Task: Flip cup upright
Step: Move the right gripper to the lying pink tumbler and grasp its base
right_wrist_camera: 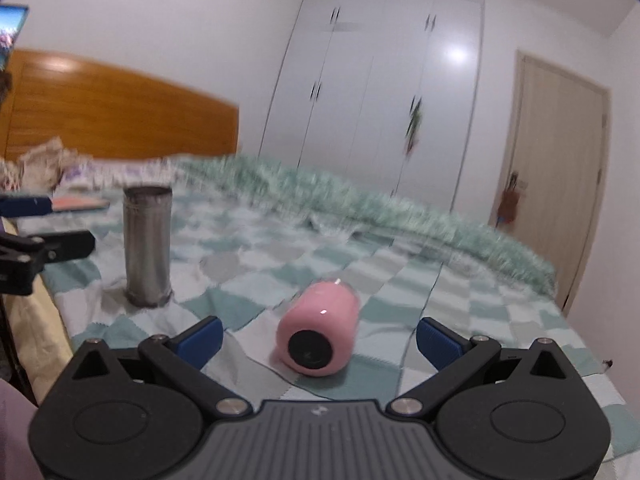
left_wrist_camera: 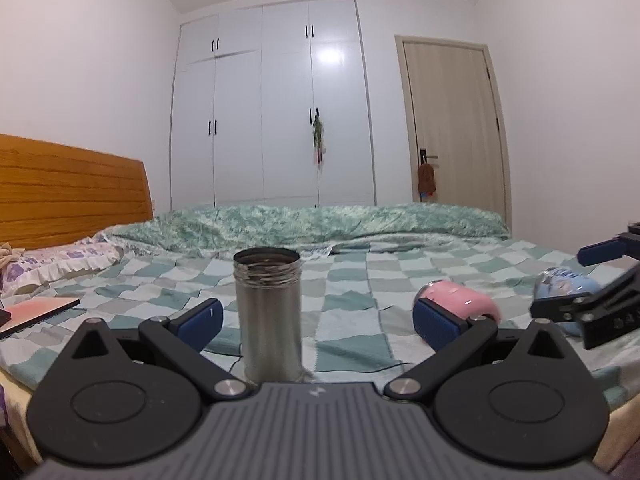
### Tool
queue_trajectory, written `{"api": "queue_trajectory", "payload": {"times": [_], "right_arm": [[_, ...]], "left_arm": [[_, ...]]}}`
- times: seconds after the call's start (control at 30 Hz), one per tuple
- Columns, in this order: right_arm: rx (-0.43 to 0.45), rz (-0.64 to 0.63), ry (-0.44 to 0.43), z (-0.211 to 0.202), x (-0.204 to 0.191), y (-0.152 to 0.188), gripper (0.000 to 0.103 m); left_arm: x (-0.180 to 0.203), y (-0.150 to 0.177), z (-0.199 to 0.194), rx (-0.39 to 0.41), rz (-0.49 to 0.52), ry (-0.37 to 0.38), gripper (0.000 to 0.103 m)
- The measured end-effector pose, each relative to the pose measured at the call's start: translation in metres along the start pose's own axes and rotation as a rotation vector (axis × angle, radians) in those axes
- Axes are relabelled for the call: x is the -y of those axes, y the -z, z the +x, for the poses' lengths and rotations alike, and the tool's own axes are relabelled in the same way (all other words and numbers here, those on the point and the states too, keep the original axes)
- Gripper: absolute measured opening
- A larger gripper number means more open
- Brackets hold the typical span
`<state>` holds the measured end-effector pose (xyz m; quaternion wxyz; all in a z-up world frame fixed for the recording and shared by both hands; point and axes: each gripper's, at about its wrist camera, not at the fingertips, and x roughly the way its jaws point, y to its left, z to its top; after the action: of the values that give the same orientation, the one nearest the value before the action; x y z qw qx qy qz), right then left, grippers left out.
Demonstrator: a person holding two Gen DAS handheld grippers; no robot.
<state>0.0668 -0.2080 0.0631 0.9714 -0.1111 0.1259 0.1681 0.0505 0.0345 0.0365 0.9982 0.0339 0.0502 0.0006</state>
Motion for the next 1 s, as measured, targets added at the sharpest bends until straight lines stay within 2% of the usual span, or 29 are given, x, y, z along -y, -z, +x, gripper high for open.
{"api": "queue_trajectory", "payload": {"times": [0.13, 0.27, 0.4, 0.63, 0.77, 0.97, 1.0], "right_arm": [[-0.134, 0.029, -0.036, 0.046, 0.0, -0.019, 0.103], [-0.23, 0.055, -0.032, 0.089, 0.0, -0.032, 0.103], [-0.298, 0.092, -0.036, 0.122, 0.007, -0.039, 0.103], [-0.372, 0.117, -0.077, 0.16, 0.023, -0.047, 0.103], [-0.428, 0.135, -0.091, 0.182, 0.031, -0.047, 0.103], [-0.526, 0.148, -0.104, 0.22, 0.032, -0.034, 0.103], [-0.546, 0.154, -0.103, 0.226, 0.033, -0.03, 0.097]], "left_arm": [[-0.011, 0.003, 0.019, -0.05, -0.026, 0.033, 0.103], [-0.01, 0.01, 0.04, -0.11, -0.039, 0.092, 0.103], [0.005, 0.013, 0.06, -0.154, -0.006, 0.187, 0.103], [0.031, 0.008, 0.106, -0.204, 0.07, 0.277, 0.103], [0.043, 0.008, 0.127, -0.232, 0.113, 0.311, 0.103], [0.054, 0.013, 0.149, -0.276, 0.141, 0.312, 0.103], [0.054, 0.014, 0.151, -0.287, 0.141, 0.313, 0.103]]}}
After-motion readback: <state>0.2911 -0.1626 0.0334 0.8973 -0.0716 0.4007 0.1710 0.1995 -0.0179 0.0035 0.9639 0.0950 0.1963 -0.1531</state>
